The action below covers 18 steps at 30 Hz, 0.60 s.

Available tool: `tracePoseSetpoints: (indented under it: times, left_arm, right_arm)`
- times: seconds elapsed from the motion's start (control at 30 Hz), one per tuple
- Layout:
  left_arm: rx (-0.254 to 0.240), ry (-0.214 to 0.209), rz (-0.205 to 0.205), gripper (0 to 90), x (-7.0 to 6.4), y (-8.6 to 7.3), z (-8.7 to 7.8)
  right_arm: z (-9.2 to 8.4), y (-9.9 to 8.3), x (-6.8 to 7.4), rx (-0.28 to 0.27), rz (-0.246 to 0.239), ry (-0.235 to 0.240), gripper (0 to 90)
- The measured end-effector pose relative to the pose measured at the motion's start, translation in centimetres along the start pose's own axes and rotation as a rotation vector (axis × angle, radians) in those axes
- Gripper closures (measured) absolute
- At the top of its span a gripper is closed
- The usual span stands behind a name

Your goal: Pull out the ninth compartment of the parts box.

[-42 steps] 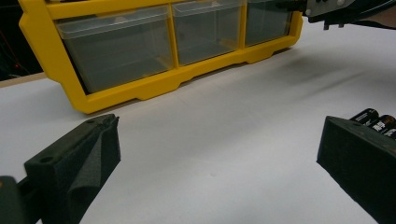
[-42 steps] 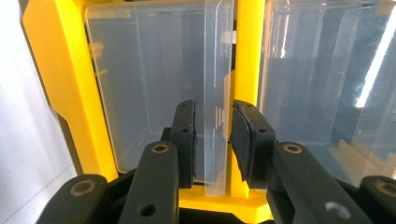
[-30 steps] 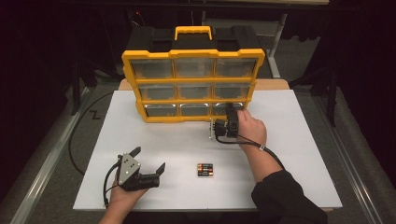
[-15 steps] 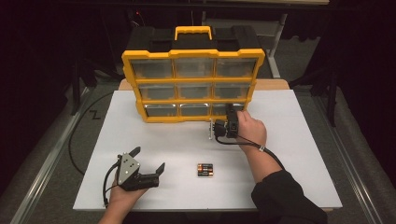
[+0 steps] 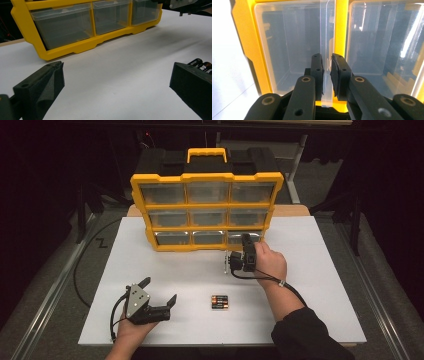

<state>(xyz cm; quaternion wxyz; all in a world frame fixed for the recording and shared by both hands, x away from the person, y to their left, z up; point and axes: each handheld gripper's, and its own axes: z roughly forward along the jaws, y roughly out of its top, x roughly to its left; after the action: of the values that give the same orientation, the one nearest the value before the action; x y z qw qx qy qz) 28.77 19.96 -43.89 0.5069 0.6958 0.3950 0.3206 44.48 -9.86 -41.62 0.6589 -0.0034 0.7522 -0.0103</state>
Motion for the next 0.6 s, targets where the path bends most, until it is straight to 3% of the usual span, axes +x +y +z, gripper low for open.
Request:
tracePoseSetpoints:
  times: [0.1, 0.3, 0.4, 0.47, 0.57, 0.6]
  left_arm:
    - [0.0, -0.002, 0.002, 0.4, -0.04, 0.0, 0.03]
    - [0.003, -0.002, 0.001, 0.4, 0.01, -0.01, 0.07]
    - [-0.002, -0.004, 0.001, 0.4, -0.06, 0.02, 0.01]
    - [-0.003, -0.003, 0.001, 0.4, -0.05, 0.04, -0.04]
    - [-0.006, -0.002, -0.003, 0.4, -0.02, 0.05, -0.04]
    - [-0.007, -0.003, -0.004, 0.4, -0.01, 0.05, -0.04]
  right_arm:
    - [-0.51, -0.1, 0.16, 0.003, 0.018, 0.006, 82.4]
    - [-0.94, -0.14, 0.04, -0.009, 0.004, 0.006, 81.2]
    - [-1.08, -0.23, 0.02, -0.006, 0.022, 0.025, 73.2]
    - [-1.1, -0.29, -0.32, -0.007, 0.009, 0.043, 69.2]
    - [-0.92, -0.44, -0.44, -0.007, 0.037, 0.056, 64.9]
    - [-0.79, -0.44, -0.77, -0.017, 0.007, 0.051, 64.4]
